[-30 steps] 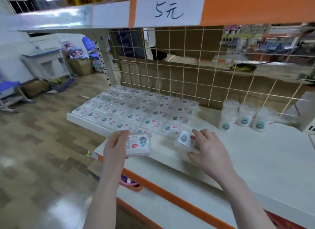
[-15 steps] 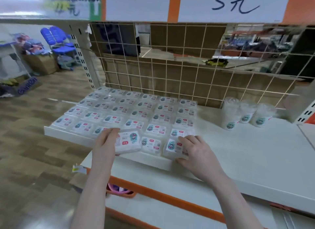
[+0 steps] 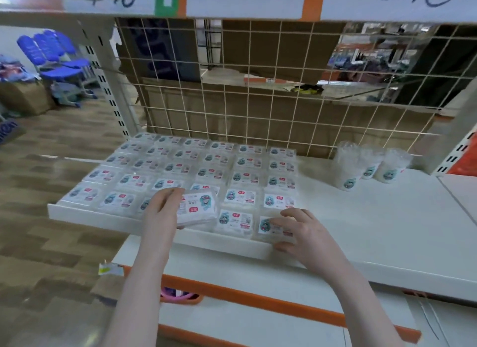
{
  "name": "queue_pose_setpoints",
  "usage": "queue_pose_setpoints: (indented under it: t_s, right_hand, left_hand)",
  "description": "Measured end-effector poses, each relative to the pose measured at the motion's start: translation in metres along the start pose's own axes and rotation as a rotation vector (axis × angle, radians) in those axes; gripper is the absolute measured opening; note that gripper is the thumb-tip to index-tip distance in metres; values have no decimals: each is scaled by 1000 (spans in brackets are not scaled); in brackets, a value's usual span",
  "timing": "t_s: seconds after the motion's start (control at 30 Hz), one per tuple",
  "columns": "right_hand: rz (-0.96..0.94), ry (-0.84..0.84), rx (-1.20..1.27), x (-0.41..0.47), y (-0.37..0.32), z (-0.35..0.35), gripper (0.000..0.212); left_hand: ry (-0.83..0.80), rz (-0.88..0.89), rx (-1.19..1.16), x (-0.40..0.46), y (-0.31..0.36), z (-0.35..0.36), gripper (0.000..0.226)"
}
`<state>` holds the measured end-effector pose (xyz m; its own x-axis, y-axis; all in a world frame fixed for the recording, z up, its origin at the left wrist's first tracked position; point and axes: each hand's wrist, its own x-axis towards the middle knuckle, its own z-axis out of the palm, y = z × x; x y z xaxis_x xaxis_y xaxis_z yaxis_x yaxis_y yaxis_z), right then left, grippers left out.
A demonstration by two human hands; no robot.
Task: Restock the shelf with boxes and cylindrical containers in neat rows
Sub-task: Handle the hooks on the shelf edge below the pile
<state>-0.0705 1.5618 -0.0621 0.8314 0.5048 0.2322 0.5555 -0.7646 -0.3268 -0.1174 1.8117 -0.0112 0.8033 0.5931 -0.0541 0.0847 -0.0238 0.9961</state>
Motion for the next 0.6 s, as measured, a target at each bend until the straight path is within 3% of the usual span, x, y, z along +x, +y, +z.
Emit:
queue_pose_setpoints:
  t_s: [0.17,0.37,0.6]
  right_hand:
    - [14,57,-29,-5,-2,5,50]
    - [123,169,52,-6,-11,11,25]
    - [183,279,40,-9,-19,26,24]
  left_hand:
    - [-28,-5,-13,4,1,-4,10]
    - [-72,32,5,6,7,-18,10]
    - [-87,21,-19,17,2,-54,10]
